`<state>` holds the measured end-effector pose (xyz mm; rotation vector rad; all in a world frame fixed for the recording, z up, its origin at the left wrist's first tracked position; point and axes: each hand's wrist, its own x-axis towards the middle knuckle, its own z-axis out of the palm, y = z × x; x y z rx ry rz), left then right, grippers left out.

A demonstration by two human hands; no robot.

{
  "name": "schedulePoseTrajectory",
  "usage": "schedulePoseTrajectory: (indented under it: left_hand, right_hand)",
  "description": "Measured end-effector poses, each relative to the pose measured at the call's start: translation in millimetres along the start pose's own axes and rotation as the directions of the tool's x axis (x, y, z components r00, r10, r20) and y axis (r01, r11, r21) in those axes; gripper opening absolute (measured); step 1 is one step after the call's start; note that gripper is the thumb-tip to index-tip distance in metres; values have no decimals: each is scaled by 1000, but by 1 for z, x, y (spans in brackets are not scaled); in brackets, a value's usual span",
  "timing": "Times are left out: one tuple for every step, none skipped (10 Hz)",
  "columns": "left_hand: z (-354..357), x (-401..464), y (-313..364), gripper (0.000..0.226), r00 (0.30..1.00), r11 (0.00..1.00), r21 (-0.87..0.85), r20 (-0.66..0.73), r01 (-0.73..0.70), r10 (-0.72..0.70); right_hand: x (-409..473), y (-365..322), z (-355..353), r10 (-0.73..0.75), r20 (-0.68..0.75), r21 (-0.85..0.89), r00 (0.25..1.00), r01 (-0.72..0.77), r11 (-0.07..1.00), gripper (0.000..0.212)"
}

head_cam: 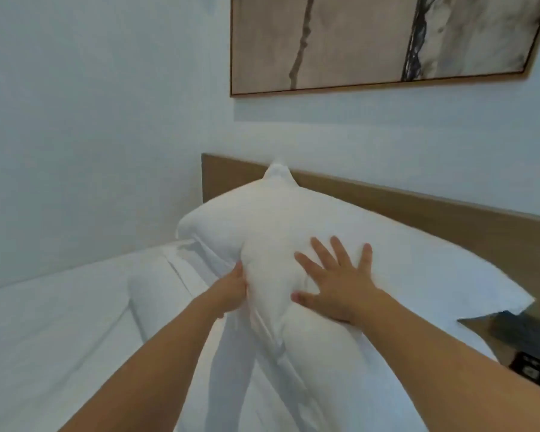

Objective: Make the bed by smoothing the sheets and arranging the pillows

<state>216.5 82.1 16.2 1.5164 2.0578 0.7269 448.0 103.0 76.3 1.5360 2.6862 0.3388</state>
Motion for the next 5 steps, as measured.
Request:
schedulePoseTrajectory:
  left_hand:
    - [30,10,-18,59,999,932,-358,14,54,-52]
    - [30,28,-30,60,997,938,-338,22,76,-73]
    - [22,27,-27,57,1000,964,-266,-10,24,-27]
    - [18,-4,-17,42,984,993,-115,-178,-33,12]
    - [5,-45,1,37,929,998,6,-365,-65,63]
  right_hand:
    - [23,3,37,-29,-201,-43,979,21,999,73]
    - [35,5,51,-25,-237,-56,971,12,998,70]
    - [36,5,54,-18,-248,-66,969,2,998,71]
    - [26,-3,46,11,-218,-83,976,-30,996,73]
    - [5,-18,28,-4,-211,-30,977,-2,1000,65]
